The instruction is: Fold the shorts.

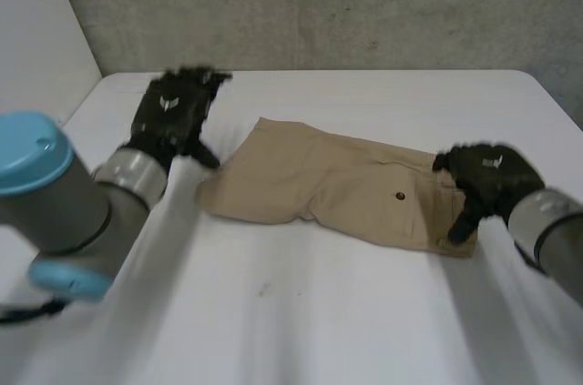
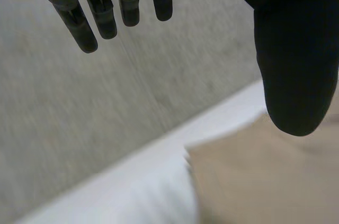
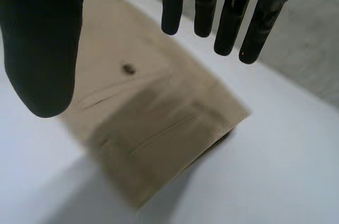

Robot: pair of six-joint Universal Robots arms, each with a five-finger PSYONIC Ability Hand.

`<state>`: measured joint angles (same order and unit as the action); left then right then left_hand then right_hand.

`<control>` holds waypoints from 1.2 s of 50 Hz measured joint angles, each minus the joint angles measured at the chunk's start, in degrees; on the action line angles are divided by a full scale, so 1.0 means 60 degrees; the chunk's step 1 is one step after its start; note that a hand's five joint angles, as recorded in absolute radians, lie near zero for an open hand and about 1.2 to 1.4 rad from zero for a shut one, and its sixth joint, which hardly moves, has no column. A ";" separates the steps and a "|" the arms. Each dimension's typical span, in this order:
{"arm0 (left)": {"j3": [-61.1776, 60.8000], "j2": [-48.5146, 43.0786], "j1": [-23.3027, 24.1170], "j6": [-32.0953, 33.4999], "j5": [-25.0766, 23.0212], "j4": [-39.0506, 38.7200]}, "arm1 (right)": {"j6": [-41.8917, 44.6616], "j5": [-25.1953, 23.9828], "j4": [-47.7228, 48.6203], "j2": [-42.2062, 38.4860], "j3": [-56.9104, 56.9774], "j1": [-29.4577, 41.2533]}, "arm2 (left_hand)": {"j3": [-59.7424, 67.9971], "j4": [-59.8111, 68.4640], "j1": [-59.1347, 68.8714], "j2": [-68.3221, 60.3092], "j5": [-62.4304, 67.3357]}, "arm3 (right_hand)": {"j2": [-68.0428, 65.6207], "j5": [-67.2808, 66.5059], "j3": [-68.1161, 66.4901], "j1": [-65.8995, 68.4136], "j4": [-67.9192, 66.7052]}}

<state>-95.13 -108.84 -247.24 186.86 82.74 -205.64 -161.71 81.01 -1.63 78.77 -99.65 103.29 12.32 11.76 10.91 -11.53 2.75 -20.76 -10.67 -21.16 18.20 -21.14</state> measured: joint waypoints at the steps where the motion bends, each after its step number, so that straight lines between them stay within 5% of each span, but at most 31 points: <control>1: -0.0393 0.0229 -0.0009 -0.0162 0.0006 0.0239 | -0.0082 -0.0129 0.0149 0.0000 -0.0303 -0.0083 | 0.0000 0.0000 0.0000 0.0000 0.0000 | -0.0190 -0.0196 -0.0188 0.0198 -0.0211; 20: -0.2168 0.0775 -0.0063 -0.0740 0.0070 0.0747 | -0.0234 -0.0202 0.3733 -0.1999 -0.1432 -0.0782 | -0.0001 0.0000 0.0000 0.0000 0.0000 | -0.2185 -0.1949 -0.2116 0.1759 -0.2089; 22: -0.2160 0.0770 -0.0061 -0.0738 0.0080 0.0741 | -0.0224 -0.0200 0.3809 -0.2110 -0.1380 -0.0789 | 0.0000 0.0000 0.0000 0.0000 0.0000 | -0.2924 -0.2651 -0.2880 0.2446 -0.2856; 23: -0.2155 0.0761 -0.0055 -0.0736 0.0096 0.0739 | -0.0202 -0.0193 0.3897 -0.2262 -0.1294 -0.0794 | -0.0001 0.0000 0.0000 0.0000 0.0000 | -0.5938 -0.5090 -0.5841 0.4688 -0.5663; 27: -0.2162 0.0747 -0.0039 -0.0739 0.0118 0.0739 | -0.0159 -0.0170 0.3972 -0.2453 -0.1098 -0.0823 | -0.0001 0.0000 0.0000 0.0000 0.0000 | -0.7743 -0.6900 -0.7410 0.5555 -0.7682; 42: -0.2242 0.0974 -0.0075 -0.0740 0.0154 0.0770 | 0.0415 -0.0473 0.2526 -0.1064 -0.0617 -0.2606 | -0.0001 0.0000 0.0000 0.0000 0.0000 | -0.7801 -0.7273 -0.7607 0.5811 -0.7850; 48: -0.2325 0.1207 -0.0113 -0.0739 0.0157 0.0800 | 0.2808 -0.0937 0.0772 -0.0772 0.0330 -0.3516 | -0.0001 0.0000 0.0000 0.0000 0.0000 | -0.7801 -0.7360 -0.7672 0.5901 -0.7854; 53: -0.2353 0.1256 -0.0116 -0.0736 0.0148 0.0807 | 0.4278 -0.0967 0.0038 -0.0838 0.1280 -0.3147 | -0.0001 0.0000 0.0000 0.0000 0.0000 | -0.7802 -0.7375 -0.7672 0.5934 -0.7856; 60: -0.2336 0.1297 -0.0117 -0.0739 0.0141 0.0820 | 0.4838 -0.0954 -0.0054 -0.1158 0.3031 -0.1020 | 0.0000 0.0000 0.0000 0.0000 0.0000 | -0.7802 -0.7467 -0.7792 0.6031 -0.7856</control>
<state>-109.15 -101.06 -247.95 182.43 83.58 -200.72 -132.68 75.29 -1.95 71.82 -81.47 97.17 12.32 11.76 10.91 -11.53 2.75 -67.57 -55.47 -67.91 54.38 -68.28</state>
